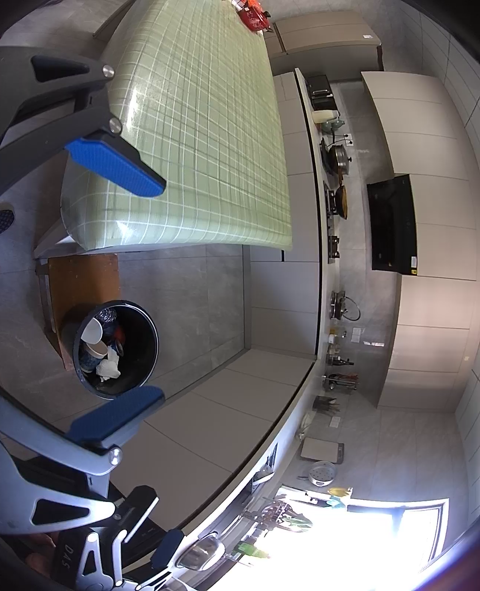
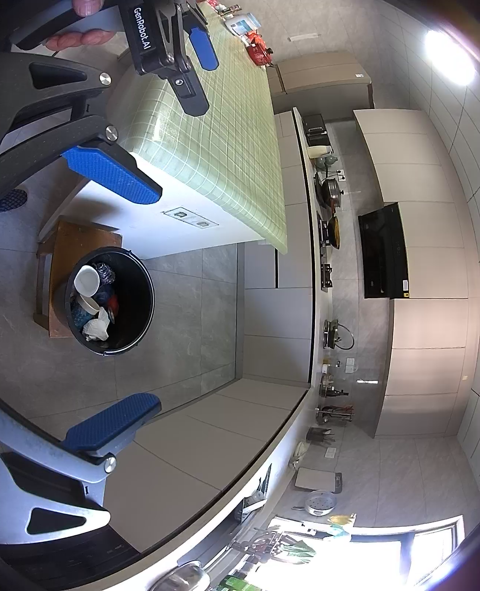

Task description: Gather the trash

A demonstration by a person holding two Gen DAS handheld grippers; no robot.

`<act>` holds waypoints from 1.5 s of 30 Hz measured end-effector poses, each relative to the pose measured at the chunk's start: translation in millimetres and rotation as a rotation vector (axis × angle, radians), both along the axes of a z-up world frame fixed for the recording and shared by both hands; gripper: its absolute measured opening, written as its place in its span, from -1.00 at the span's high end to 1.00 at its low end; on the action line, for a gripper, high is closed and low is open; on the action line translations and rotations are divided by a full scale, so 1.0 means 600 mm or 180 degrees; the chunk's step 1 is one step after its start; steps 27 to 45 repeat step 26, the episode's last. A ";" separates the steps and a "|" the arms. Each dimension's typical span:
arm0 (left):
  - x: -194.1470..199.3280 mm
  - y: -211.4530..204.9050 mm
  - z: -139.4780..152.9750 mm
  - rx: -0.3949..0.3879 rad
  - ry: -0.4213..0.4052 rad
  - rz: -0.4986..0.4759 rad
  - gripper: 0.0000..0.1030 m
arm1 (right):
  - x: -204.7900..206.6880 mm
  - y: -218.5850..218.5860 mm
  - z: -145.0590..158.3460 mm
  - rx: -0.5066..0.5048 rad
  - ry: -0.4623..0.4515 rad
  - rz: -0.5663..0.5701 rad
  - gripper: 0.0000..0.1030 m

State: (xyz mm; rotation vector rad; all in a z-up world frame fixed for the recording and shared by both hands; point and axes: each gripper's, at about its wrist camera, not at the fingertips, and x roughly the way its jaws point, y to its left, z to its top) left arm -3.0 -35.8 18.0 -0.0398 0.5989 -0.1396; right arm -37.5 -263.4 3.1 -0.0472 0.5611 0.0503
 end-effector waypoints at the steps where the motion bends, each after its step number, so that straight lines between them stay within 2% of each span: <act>1: 0.001 0.000 0.000 0.0000 -0.0004 -0.0004 -0.99 | 0.001 0.000 0.001 0.0001 -0.0001 0.0001 -1.00; 13: 0.002 0.003 0.001 -0.0002 -0.0022 0.0003 -0.99 | 0.003 0.008 0.001 -0.0019 -0.0011 0.0014 -1.00; 21: 0.003 -0.002 0.003 0.0025 -0.0084 -0.0157 -0.99 | 0.006 0.011 0.000 -0.0028 -0.0011 0.0010 -1.00; 45: 0.007 0.004 0.002 -0.0027 -0.0054 -0.0135 -0.99 | 0.005 0.011 -0.003 -0.0026 -0.0012 0.0001 -1.00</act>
